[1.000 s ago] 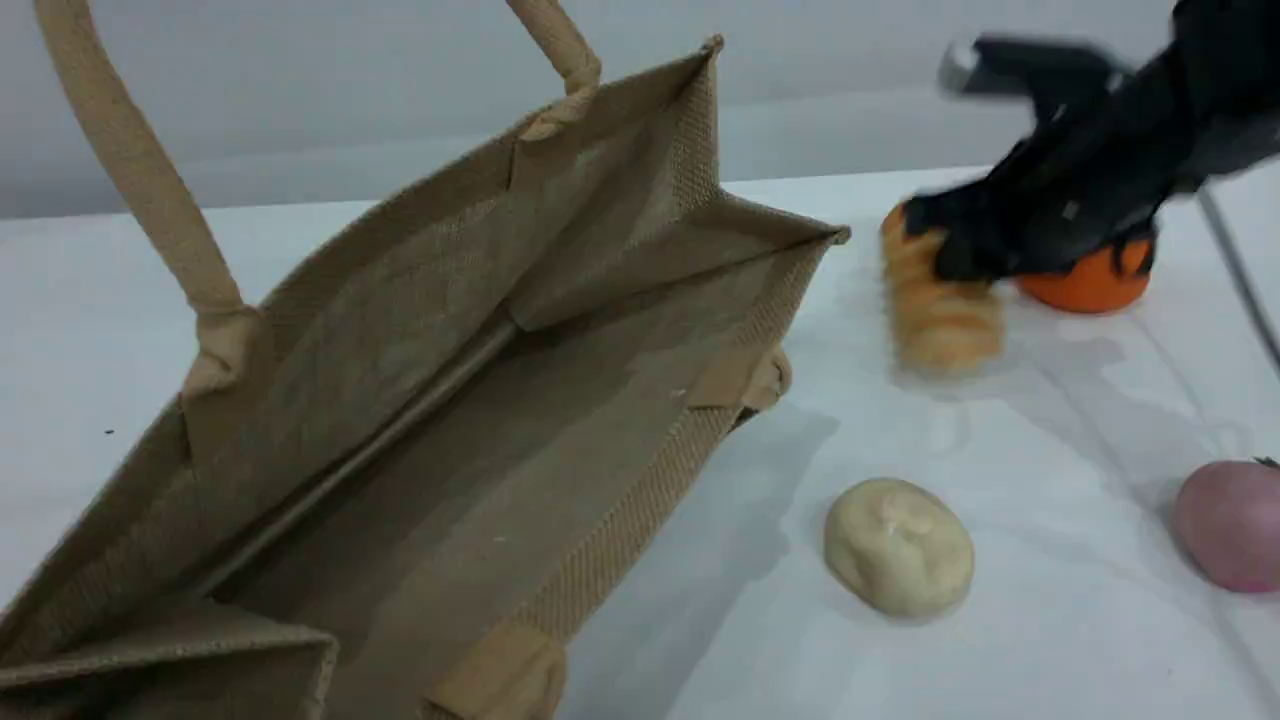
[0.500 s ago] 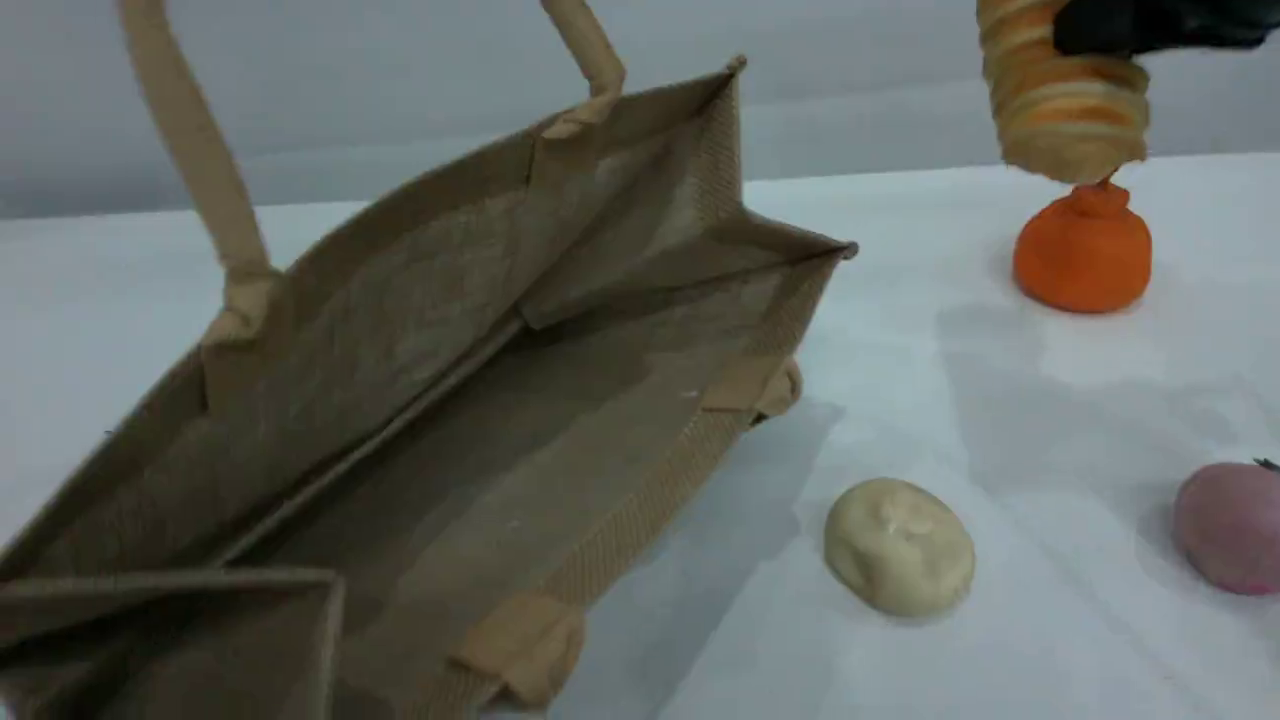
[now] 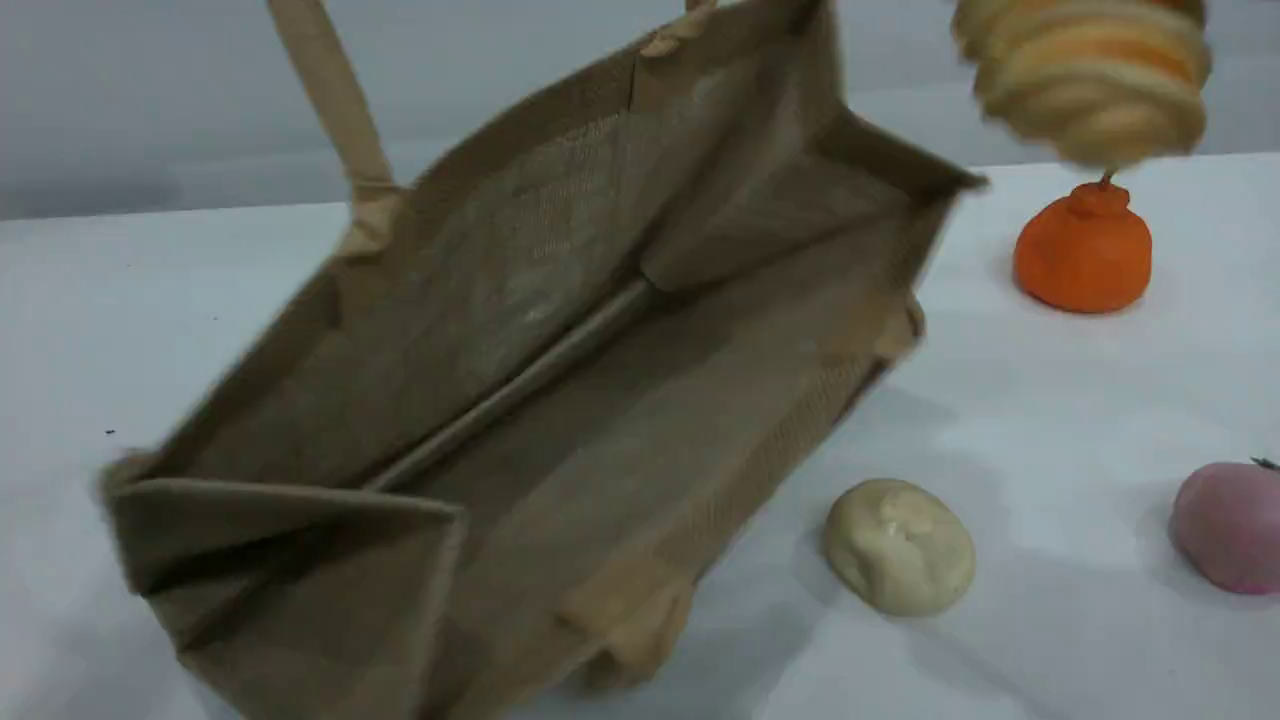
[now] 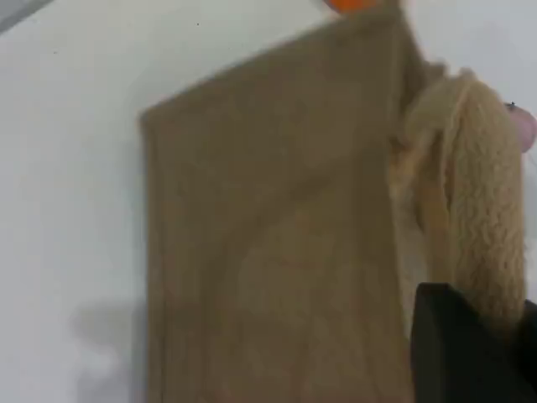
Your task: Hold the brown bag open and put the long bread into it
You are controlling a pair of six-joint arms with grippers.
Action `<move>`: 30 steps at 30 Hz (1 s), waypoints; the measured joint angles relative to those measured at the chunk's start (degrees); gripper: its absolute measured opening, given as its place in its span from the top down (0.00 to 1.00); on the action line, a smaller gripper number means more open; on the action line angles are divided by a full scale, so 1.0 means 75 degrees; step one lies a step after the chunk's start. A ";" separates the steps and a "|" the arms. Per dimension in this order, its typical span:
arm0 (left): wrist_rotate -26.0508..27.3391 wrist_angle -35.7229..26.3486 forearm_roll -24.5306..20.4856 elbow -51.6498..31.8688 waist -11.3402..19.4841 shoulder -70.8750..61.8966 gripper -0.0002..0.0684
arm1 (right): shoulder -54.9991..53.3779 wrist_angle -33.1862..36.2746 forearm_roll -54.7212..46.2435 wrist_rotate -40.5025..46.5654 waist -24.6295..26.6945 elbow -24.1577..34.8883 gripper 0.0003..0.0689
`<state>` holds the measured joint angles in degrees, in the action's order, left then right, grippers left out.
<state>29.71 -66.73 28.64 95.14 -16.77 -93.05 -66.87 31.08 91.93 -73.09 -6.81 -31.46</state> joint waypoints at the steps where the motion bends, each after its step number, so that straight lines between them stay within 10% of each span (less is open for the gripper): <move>1: 0.0000 0.0047 0.0000 0.0000 0.0000 0.0000 0.87 | 0.0000 0.0202 -0.0173 0.0134 -0.0007 0.0000 0.92; 12: 0.0009 0.0159 0.0000 -0.0007 -0.0007 0.0000 0.87 | 0.0000 0.1947 -0.0391 0.0853 -0.0054 0.0107 0.93; 30: -0.0172 0.0186 0.0000 -0.0007 -0.0007 0.0000 0.87 | -0.2846 -0.0562 0.1088 0.0182 -0.3369 -0.1069 0.93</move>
<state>28.41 -65.34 28.64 95.08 -16.82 -93.05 -88.22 26.86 100.09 -71.73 -32.08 -39.48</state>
